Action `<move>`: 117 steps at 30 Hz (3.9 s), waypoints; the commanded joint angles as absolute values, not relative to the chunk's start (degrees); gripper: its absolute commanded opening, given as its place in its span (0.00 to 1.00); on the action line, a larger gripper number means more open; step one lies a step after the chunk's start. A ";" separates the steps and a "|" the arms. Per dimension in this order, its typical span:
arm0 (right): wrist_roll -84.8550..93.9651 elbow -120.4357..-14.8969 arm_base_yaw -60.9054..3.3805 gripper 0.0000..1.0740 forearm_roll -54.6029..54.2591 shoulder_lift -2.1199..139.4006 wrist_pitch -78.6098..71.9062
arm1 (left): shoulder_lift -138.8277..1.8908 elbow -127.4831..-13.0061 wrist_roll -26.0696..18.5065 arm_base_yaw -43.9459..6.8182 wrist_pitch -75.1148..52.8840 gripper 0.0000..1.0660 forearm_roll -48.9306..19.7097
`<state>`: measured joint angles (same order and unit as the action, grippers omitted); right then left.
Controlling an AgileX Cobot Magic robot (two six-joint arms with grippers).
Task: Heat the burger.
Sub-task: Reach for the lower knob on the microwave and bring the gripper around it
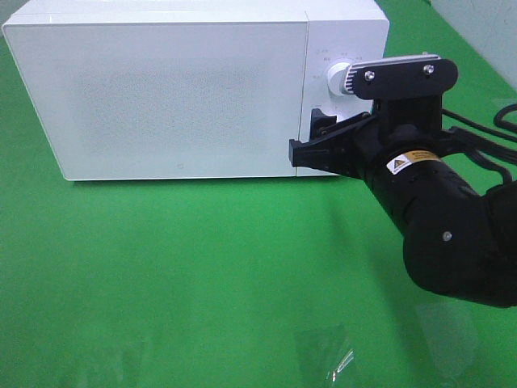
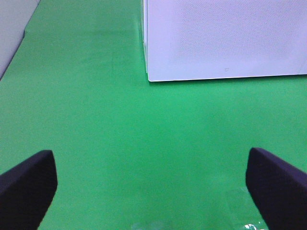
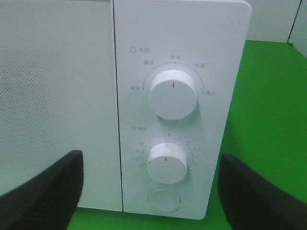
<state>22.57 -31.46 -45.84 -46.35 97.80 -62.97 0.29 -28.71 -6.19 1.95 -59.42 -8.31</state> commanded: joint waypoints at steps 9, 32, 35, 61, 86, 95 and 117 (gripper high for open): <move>18.28 -31.51 -46.07 0.71 -47.50 104.16 -69.73 | 1.66 -28.53 -6.13 1.95 -58.84 0.94 -8.59; 13.75 -39.59 -40.51 0.71 -41.37 113.85 -68.35 | 1.66 -28.53 -6.13 1.95 -58.84 0.94 -8.59; 13.75 -40.97 -39.94 0.71 -40.51 115.28 -67.78 | 1.66 -28.53 -6.13 1.95 -58.84 0.94 -8.59; 13.98 -46.24 -36.61 0.71 -37.82 119.63 -67.09 | 1.66 -28.53 -6.13 1.95 -58.84 0.94 -8.59; 14.04 -47.04 -35.47 0.15 -36.44 120.15 -67.32 | 1.66 -28.53 -6.07 1.95 -58.84 0.94 -8.59; 13.81 -47.04 -35.47 0.00 -36.44 120.15 -67.72 | 1.66 -28.53 -6.07 1.95 -58.84 0.94 -8.59; -78.04 -47.04 -35.47 0.00 -34.09 120.15 -64.23 | 1.66 -28.53 -6.07 1.95 -58.84 0.94 -8.59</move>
